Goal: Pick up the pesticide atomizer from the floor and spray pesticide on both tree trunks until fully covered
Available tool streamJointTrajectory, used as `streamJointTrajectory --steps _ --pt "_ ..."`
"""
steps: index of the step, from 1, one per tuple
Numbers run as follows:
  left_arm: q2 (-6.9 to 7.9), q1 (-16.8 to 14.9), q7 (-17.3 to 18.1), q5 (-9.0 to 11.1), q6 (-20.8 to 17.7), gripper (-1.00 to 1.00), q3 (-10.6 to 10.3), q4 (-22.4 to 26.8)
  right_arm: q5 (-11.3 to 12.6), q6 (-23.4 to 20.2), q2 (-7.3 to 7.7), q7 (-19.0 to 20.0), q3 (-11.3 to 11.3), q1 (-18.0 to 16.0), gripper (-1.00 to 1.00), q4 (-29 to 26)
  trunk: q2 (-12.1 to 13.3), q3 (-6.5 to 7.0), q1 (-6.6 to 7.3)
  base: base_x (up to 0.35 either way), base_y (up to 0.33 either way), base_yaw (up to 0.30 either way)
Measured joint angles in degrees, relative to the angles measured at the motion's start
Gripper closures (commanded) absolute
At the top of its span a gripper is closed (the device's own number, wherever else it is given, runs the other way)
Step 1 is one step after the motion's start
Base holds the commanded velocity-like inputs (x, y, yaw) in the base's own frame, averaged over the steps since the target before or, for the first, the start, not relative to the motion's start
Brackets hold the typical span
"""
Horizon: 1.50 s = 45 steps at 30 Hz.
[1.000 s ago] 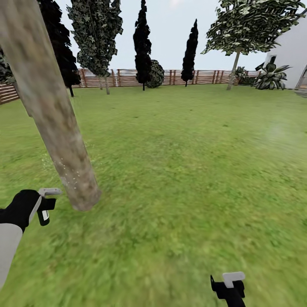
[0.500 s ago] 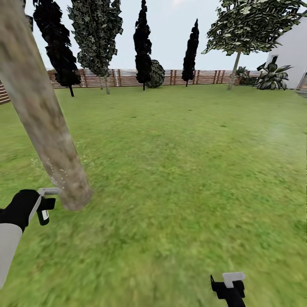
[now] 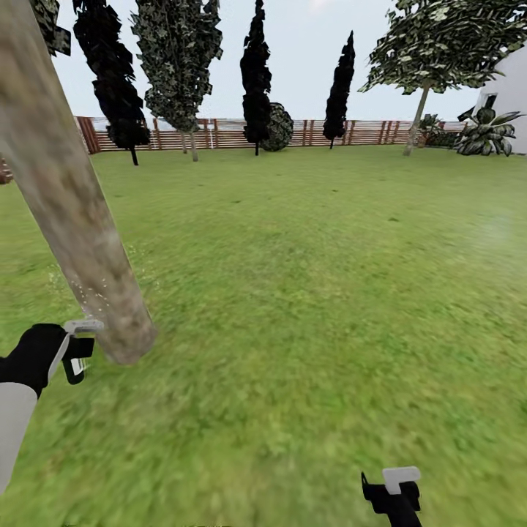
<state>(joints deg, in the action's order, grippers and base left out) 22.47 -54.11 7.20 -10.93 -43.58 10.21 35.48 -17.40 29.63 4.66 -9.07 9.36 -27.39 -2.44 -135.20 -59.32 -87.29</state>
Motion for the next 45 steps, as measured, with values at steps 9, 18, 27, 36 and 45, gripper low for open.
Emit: streamJointTrajectory --steps 9,18,27,36,45 --pt "-0.02 0.0 0.0 0.0 0.2 1.0 3.5 0.7 0.0 0.0 0.05 0.0 0.0 0.0 -1.0 0.0 0.0 0.0 0.01 0.107 -0.189 0.094" --pt "0.07 0.1 -0.1 -0.2 0.2 1.0 3.6 0.6 0.0 0.0 0.13 0.0 0.0 0.0 -1.0 0.0 0.0 0.0 0.02 0.21 -0.206 0.0" --pt "0.08 1.1 -0.1 -0.1 0.2 1.0 3.6 0.7 0.0 0.0 0.0 0.0 0.0 0.0 -1.0 0.0 0.0 0.0 0.02 0.237 -0.18 0.183" --pt "0.12 1.2 -0.1 -0.1 0.2 1.0 3.7 0.7 0.0 0.0 0.01 0.0 0.0 0.0 -1.0 0.0 0.0 0.0 0.02 0.23 -0.19 0.089" --pt "0.1 4.8 -3.8 0.1 3.0 1.0 3.8 0.0 0.0 0.0 0.0 0.0 0.0 0.0 -1.0 0.0 0.0 -0.01 0.0 0.121 -0.238 0.133"
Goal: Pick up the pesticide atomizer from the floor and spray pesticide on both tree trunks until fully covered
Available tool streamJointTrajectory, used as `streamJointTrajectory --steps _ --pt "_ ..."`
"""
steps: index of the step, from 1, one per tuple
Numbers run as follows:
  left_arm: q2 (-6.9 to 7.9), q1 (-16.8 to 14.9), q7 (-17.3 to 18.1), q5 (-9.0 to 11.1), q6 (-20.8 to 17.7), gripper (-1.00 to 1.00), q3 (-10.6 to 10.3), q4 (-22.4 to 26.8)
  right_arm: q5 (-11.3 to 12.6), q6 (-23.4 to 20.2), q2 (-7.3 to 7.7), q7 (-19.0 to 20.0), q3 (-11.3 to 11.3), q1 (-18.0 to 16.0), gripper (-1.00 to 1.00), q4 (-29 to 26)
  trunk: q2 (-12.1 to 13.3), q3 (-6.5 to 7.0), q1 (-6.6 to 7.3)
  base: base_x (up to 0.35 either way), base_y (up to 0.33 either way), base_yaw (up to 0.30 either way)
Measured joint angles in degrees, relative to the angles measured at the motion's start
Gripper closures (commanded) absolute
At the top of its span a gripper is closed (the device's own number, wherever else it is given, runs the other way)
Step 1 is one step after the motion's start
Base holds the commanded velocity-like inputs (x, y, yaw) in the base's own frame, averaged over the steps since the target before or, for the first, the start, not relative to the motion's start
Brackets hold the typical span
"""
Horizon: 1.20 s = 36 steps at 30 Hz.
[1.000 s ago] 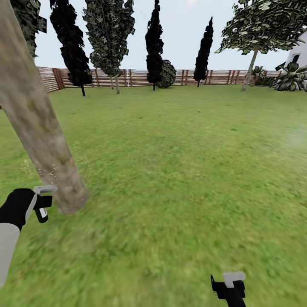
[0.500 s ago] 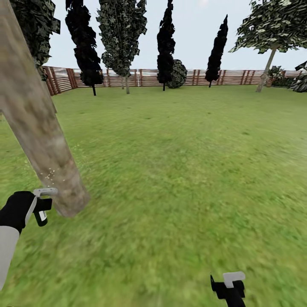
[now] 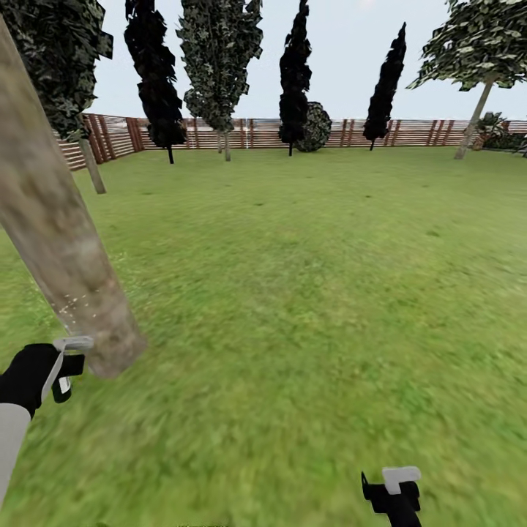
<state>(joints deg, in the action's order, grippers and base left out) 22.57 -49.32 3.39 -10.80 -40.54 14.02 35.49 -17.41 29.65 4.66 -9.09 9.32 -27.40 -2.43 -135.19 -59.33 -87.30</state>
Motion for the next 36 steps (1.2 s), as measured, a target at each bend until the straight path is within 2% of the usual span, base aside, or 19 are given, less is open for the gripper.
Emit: streamJointTrajectory --steps 2,4,5,10,14,17,24,33,36 --pt "-0.09 1.4 -0.1 0.1 1.5 1.0 0.3 -0.1 0.0 0.0 0.0 0.0 0.0 0.0 -1.0 0.0 0.0 0.0 0.0 0.003 -0.266 0.276" --pt "-0.23 2.7 -0.1 1.0 2.4 1.0 2.7 -0.4 0.0 0.0 0.0 0.0 0.0 0.0 -1.0 0.0 0.0 0.0 0.0 0.0 -0.266 0.276" --pt "-0.22 2.8 -0.1 1.1 2.4 1.0 2.9 -0.4 0.0 0.0 -0.03 0.0 0.0 0.0 -1.0 0.0 0.0 0.01 0.0 0.016 -0.267 0.262" --pt "-0.3 3.1 -0.2 1.1 2.5 1.0 3.1 -0.5 0.0 0.0 -0.08 0.0 0.0 0.0 -1.0 0.0 0.0 0.01 0.01 0.088 -0.267 0.076" --pt "-0.22 5.6 -0.2 1.1 2.9 1.0 3.2 -0.5 0.0 0.0 -0.08 0.0 0.0 0.0 -1.0 0.0 0.0 0.0 0.02 0.128 -0.267 0.008" --pt "-0.27 6.4 -0.3 1.3 5.5 1.0 3.2 -1.6 0.0 0.0 -0.09 0.0 0.0 0.0 -1.0 0.0 0.0 0.01 0.02 0.144 -0.266 0.179" --pt "-0.2 6.6 -0.3 1.2 7.1 1.0 3.1 -4.6 -0.1 0.0 -0.09 0.0 0.0 0.0 -1.0 0.0 0.0 0.01 0.02 0.155 -0.262 0.26" --pt "-0.37 6.5 -0.3 1.4 7.2 1.0 3.1 -5.3 0.0 0.0 -0.08 0.0 0.0 0.0 -1.0 0.0 0.0 0.01 0.03 0.189 -0.234 0.014" --pt "-0.94 6.5 -0.3 1.4 7.2 1.0 3.1 -5.2 0.0 0.0 -0.08 0.0 0.0 0.0 -1.0 0.0 0.0 0.01 0.03 0.228 -0.204 0.0"
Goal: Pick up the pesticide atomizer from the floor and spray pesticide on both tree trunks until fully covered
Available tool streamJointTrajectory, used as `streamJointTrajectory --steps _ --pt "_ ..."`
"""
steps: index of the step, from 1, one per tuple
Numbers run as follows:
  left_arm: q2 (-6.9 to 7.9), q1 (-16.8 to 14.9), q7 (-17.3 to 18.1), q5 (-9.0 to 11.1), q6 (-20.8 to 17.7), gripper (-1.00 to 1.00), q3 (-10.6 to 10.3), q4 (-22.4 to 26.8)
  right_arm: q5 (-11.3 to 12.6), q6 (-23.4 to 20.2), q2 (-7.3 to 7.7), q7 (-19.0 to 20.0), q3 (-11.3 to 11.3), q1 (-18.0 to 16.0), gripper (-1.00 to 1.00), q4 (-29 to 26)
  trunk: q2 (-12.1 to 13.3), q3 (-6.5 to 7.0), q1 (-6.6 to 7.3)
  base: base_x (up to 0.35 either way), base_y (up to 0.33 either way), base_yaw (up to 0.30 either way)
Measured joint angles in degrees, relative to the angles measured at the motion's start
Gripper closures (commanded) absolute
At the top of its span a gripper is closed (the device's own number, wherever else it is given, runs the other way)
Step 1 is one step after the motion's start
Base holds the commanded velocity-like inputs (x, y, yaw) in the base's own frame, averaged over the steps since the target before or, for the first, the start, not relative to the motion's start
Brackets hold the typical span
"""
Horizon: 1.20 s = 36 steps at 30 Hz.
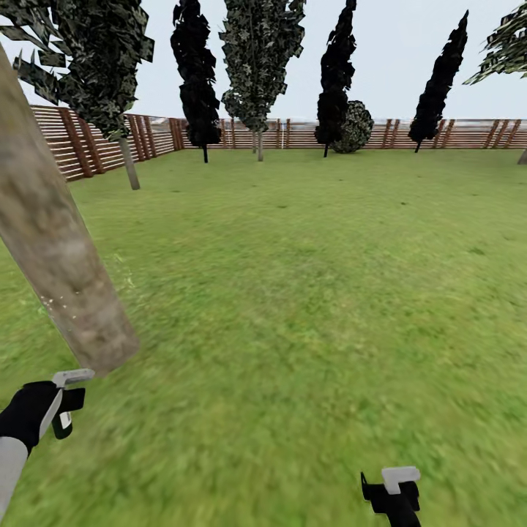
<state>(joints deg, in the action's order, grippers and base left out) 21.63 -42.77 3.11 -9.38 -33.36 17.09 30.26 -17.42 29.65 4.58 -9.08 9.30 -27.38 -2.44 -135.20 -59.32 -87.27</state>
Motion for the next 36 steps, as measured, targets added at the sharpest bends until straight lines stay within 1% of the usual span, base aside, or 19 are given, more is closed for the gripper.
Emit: streamJointTrajectory --steps 2,5,14,24,25,26,27,28,29,31,36 --pt "-0.33 0.0 0.0 -0.1 0.4 1.0 0.0 0.0 0.0 0.0 0.0 0.0 0.0 0.0 -1.0 0.0 0.0 0.0 0.0 0.23 -0.202 0.0" --pt "-0.41 0.0 0.0 -0.2 0.7 1.0 0.0 0.0 0.0 0.0 0.0 0.0 0.0 0.0 -1.0 0.0 0.0 0.0 0.0 0.23 -0.202 0.056" --pt "-0.4 0.0 0.0 -0.2 0.8 1.0 0.0 0.1 0.0 0.0 -0.01 0.0 0.0 0.0 -1.0 0.0 0.0 0.0 0.0 0.233 -0.198 0.25" --pt "-0.41 0.0 -0.6 -0.1 0.9 1.0 0.1 0.0 0.0 0.0 0.13 0.0 0.1 0.0 -1.0 0.0 0.0 0.0 0.01 0.292 -0.116 0.013" --pt "-0.45 0.0 -0.6 0.1 1.1 1.0 0.1 -0.4 0.0 0.0 0.15 0.0 0.1 0.0 -1.0 -0.1 0.0 0.0 0.01 0.314 -0.044 0.0" --pt "-0.47 0.0 -0.6 0.2 2.4 1.0 0.1 -1.1 0.0 0.0 0.16 0.0 0.1 0.0 -1.0 -0.1 0.0 0.0 0.01 0.254 -0.023 0.005" --pt "-0.64 -0.1 -0.6 0.3 4.1 1.0 0.1 -1.6 0.0 0.0 0.17 0.0 0.1 0.0 -1.0 -0.1 0.0 0.0 0.0 0.104 -0.009 0.103" --pt "-1.45 0.0 -0.6 0.5 5.8 1.0 0.1 -1.9 0.0 0.0 0.17 0.0 0.1 0.0 -1.0 -0.1 0.0 0.0 -0.01 0.053 -0.005 0.185" --pt "-2.0 0.0 -0.6 0.3 6.6 1.0 0.0 -2.0 0.0 0.0 0.17 0.0 0.1 0.0 -1.0 -0.1 0.0 0.0 -0.02 0.027 -0.002 0.229" --pt "-2.5 0.0 -0.5 0.1 7.2 1.0 -0.1 -2.1 0.0 0.0 0.12 0.0 0.1 0.0 -1.0 -0.1 0.0 0.0 -0.02 0.011 -0.001 0.257" --pt "-2.76 -0.7 0.2 0.3 6.8 1.0 0.1 -1.5 0.0 0.0 0.05 0.0 0.0 0.0 -1.0 -0.1 0.0 0.0 -0.02 0.001 0.0 0.273"
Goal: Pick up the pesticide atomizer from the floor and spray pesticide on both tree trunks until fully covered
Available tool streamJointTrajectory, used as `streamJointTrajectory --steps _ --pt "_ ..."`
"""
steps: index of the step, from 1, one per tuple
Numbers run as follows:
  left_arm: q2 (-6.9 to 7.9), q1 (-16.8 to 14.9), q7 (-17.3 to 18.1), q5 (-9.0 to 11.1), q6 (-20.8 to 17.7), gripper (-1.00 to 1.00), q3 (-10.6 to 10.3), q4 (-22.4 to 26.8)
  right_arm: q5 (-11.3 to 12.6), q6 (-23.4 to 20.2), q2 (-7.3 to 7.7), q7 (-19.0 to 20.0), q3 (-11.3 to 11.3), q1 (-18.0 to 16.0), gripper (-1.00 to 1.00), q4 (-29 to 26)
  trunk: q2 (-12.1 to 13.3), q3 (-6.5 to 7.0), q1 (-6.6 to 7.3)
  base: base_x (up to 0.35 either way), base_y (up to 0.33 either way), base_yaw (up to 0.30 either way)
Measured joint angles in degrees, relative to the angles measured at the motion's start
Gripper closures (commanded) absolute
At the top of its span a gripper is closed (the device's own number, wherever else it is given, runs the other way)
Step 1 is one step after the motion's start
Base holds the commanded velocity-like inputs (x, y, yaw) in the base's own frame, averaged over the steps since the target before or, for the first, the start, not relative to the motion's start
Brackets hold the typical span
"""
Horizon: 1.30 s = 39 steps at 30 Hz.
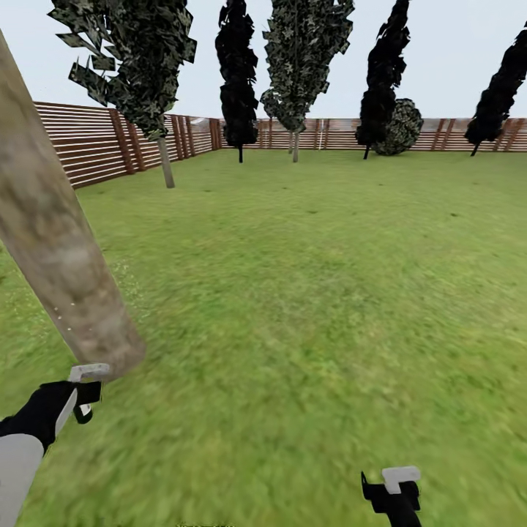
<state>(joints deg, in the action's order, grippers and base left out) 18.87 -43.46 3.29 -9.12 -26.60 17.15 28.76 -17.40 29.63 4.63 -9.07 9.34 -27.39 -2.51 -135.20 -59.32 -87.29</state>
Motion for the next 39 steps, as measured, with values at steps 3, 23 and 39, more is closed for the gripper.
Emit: streamJointTrajectory --steps 3,23,39 --pt "-0.04 -0.5 -0.1 0.0 -0.2 1.0 0.0 0.6 0.0 0.0 -0.13 0.0 0.0 0.0 -1.0 0.1 0.0 0.0 0.0 0.0 0.0 0.275" --pt "5.46 -3.2 4.9 4.7 -16.5 1.0 -0.3 18.1 -0.1 0.0 -0.06 0.0 -0.1 0.0 -1.0 0.1 0.0 0.0 0.0 0.0 0.0 0.057" --pt "4.69 -2.8 4.5 4.7 -27.2 1.0 -0.4 34.0 -0.1 0.0 -0.05 0.0 0.0 0.0 -1.0 0.1 0.0 0.0 0.0 0.0 -0.081 0.079"
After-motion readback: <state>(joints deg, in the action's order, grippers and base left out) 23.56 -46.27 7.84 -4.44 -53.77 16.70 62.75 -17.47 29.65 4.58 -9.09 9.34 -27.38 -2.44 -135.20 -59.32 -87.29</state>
